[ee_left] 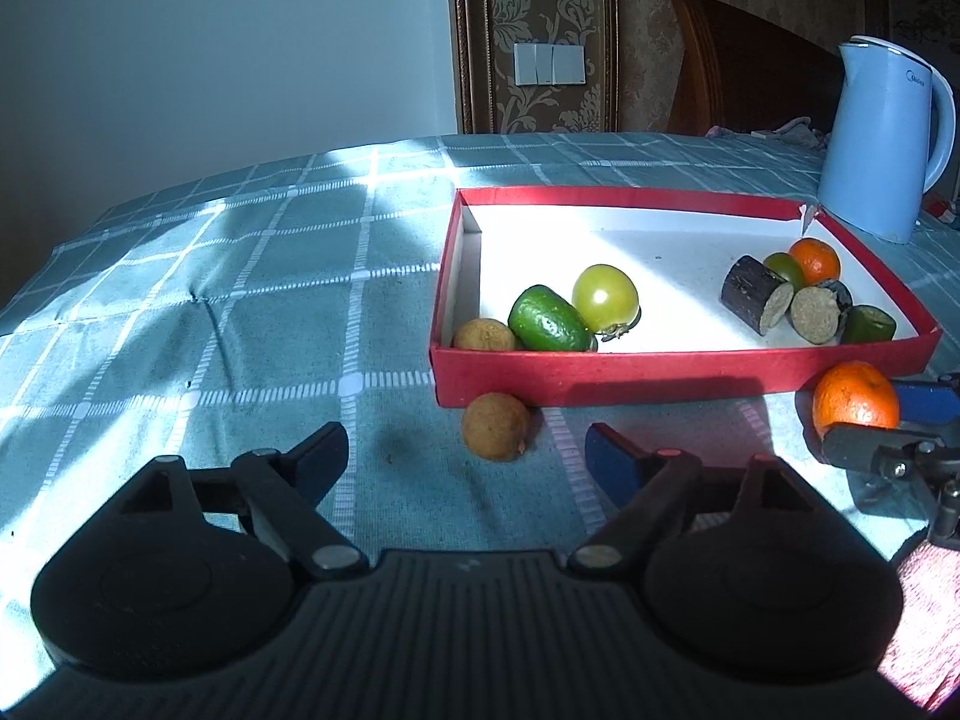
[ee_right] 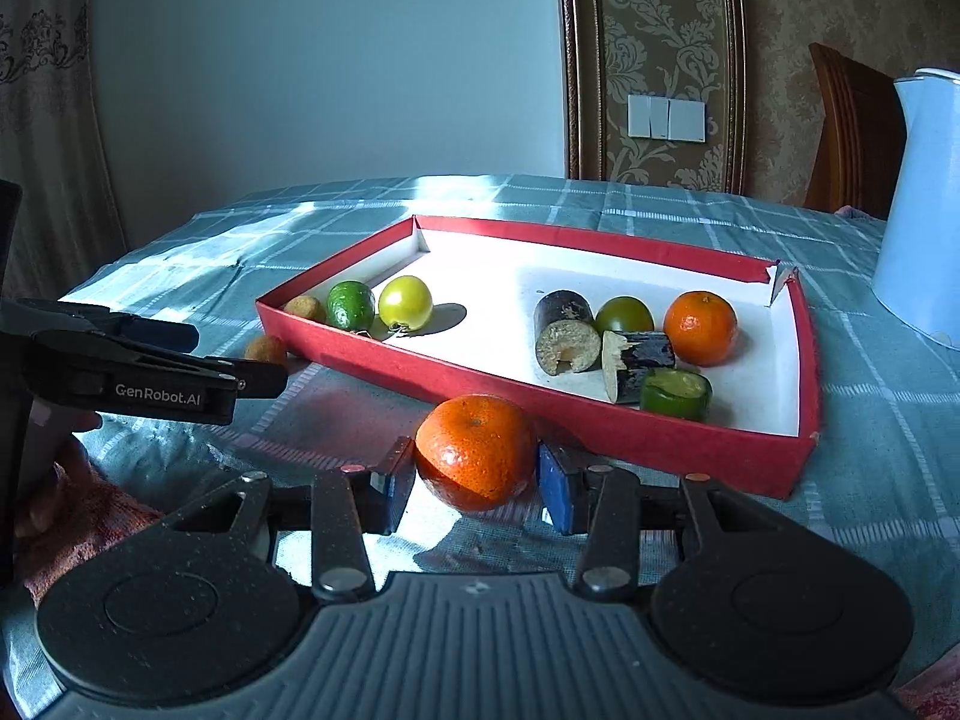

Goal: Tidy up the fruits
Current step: 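Lift the tangerine with the right tool while the left tool grasps the longan and carries it over the box, then lower the longan into the box and open the left tool while the right tool holds the tangerine, then carry the tangerine over the box with the right tool while the left tool withdraws, then lower the tangerine into the box and open the right tool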

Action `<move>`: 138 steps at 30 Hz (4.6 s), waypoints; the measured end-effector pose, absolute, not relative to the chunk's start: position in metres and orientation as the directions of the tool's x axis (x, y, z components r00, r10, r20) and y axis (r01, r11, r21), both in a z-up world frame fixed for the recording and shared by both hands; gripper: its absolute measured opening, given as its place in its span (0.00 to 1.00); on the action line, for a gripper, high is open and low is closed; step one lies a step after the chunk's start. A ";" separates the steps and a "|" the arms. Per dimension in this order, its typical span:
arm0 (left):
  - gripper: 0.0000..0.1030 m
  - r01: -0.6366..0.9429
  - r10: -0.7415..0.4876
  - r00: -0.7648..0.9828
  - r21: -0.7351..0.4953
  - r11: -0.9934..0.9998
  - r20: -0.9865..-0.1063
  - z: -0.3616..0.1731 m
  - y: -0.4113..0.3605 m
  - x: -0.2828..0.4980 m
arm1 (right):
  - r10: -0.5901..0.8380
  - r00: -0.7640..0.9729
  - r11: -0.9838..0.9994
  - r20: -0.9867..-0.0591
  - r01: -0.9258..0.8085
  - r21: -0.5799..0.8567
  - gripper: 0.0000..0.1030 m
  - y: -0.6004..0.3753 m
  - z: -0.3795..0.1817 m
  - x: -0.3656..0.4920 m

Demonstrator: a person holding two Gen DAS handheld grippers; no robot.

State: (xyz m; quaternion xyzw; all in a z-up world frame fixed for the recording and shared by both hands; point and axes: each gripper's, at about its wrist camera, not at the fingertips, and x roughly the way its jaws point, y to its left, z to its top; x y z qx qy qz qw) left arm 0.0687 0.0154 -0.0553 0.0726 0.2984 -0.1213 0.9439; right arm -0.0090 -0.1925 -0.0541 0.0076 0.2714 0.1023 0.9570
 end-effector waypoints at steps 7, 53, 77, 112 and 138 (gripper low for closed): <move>0.47 0.302 -0.230 0.759 0.017 0.953 -0.609 -0.058 0.016 0.075 | 0.210 0.824 0.977 -0.527 -0.195 0.084 0.42 -0.194 -0.058 -0.007; 0.22 0.321 -0.200 0.814 0.135 0.937 -0.545 -0.024 -0.090 0.152 | 0.202 0.799 0.978 -0.566 -0.195 0.074 0.42 -0.190 -0.063 -0.003; 0.69 0.196 -0.053 0.866 0.241 0.951 -0.498 -0.032 -0.078 0.143 | 0.204 0.799 0.978 -0.565 -0.195 0.077 0.42 -0.191 -0.062 -0.003; 0.85 0.149 -0.065 0.831 0.107 0.983 -0.553 -0.059 -0.017 0.059 | 0.110 0.901 0.988 -0.419 -0.145 -0.053 0.42 -0.204 -0.009 0.001; 0.91 0.150 -0.064 0.806 0.098 0.984 -0.588 -0.063 -0.016 0.065 | -0.041 0.726 0.997 -0.686 -0.013 -0.074 0.42 -0.216 -0.039 0.193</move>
